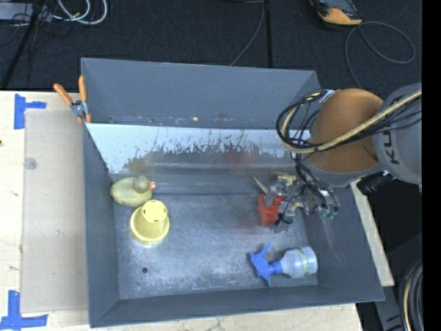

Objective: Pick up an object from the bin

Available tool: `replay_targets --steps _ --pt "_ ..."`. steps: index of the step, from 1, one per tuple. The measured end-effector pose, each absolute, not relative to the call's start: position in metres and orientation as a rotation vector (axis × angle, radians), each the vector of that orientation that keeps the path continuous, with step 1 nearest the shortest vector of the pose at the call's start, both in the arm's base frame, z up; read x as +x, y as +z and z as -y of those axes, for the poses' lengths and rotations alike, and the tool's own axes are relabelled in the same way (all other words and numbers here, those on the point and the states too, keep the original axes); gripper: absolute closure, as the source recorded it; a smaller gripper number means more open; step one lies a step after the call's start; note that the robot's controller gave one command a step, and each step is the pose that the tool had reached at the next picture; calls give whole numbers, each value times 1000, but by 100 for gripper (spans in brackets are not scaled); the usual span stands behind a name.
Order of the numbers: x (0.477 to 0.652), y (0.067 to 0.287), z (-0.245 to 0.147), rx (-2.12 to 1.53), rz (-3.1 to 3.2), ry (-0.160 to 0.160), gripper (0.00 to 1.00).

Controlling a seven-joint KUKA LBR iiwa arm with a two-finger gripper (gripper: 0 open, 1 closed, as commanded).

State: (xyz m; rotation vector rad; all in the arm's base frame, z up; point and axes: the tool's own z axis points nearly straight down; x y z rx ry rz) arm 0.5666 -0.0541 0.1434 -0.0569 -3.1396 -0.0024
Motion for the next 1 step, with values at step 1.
replay_targets --steps 1 --pt "575 217 54 -53 3140 -3 100"
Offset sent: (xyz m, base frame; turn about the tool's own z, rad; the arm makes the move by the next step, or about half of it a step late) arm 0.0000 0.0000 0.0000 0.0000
